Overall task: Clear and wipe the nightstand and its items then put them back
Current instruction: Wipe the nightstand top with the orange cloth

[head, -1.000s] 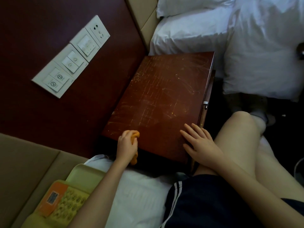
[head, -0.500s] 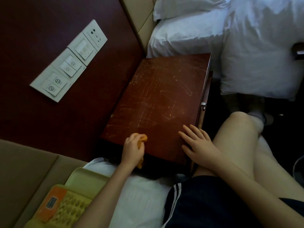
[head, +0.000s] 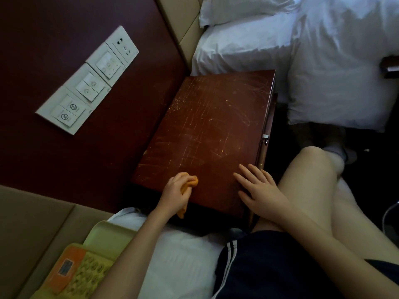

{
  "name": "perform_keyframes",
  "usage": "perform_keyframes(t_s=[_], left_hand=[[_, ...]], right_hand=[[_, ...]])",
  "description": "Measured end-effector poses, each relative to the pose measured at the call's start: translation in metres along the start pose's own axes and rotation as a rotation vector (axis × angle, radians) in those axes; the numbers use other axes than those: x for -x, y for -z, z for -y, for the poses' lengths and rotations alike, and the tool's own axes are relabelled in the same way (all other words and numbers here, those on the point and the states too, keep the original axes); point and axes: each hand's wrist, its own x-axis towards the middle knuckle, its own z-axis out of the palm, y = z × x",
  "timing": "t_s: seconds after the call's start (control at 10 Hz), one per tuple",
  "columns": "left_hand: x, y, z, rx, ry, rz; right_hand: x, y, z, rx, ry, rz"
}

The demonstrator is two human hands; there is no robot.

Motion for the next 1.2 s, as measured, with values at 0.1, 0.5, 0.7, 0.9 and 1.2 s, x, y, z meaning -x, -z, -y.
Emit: perform_keyframes(t_s=[0.1, 0.5, 0.7, 0.9, 1.2], left_hand=[[0.003, 0.009, 0.014, -0.038, 0.079, -0.109], [-0.016, -0.01, -0.018, -0.045, 0.081, -0.154], [0.002, 0.003, 0.01, -0.048, 0.157, -0.231], [-0.021, -0.001, -0.007, -0.026, 0.392, -0.409], [-0.002, -0.007, -0.012, 0.048, 0.018, -0.037]], right_hand=[[0.0, -0.001, 0.001, 0.0, 0.003, -0.004], [0.0, -0.001, -0.001, 0.012, 0.002, 0.0], [-0.002, -0.005, 0.0, 0.022, 0.007, -0.006], [-0.001, -0.006, -0.002, 0.027, 0.004, -0.004], [-0.002, -0.007, -0.002, 0.016, 0.007, -0.014]])
